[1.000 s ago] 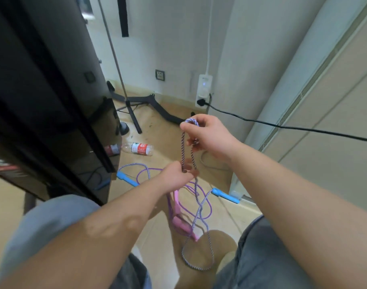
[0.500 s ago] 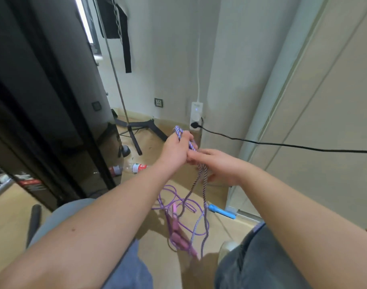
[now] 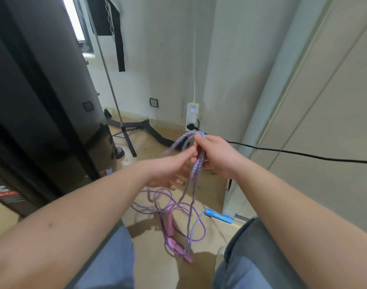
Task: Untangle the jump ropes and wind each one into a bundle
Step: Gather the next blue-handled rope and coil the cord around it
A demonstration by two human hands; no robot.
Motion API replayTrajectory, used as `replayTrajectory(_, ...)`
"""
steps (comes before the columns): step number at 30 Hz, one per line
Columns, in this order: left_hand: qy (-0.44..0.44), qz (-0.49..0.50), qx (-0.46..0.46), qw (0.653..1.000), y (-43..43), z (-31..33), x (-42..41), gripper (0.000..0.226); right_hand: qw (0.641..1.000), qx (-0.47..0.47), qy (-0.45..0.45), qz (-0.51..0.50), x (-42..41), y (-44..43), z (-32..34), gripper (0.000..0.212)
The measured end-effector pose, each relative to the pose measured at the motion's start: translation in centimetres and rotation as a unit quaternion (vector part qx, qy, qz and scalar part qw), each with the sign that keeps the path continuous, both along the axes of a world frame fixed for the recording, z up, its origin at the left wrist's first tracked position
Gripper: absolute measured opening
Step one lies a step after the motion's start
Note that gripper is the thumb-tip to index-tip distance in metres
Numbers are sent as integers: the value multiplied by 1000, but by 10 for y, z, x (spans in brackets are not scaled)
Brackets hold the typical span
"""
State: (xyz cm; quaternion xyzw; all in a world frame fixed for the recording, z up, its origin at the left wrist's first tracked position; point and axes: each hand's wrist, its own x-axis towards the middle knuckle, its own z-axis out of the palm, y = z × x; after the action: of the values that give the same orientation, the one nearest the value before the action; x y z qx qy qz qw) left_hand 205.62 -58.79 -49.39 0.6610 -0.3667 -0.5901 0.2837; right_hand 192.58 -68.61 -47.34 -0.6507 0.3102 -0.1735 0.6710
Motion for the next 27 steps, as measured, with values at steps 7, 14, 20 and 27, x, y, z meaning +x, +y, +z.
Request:
replayTrajectory(7, -105, -27, -100, 989, -11, -35, -10, 27, 997, 14, -47, -66, 23, -31, 9, 9)
replayTrajectory(14, 90, 242, -177, 950, -35, -23, 19, 28, 985, 85, 14, 152, 11, -34, -34, 47)
replayTrajectory(20, 118, 401, -200, 886, -49, -27, 40, 23, 969, -4, 154, 192, 26, -34, -50, 47)
replayTrajectory(27, 127, 338, -157, 920, -44, -23, 47, 60, 989, -29, 81, 118, 37, -30, -46, 17)
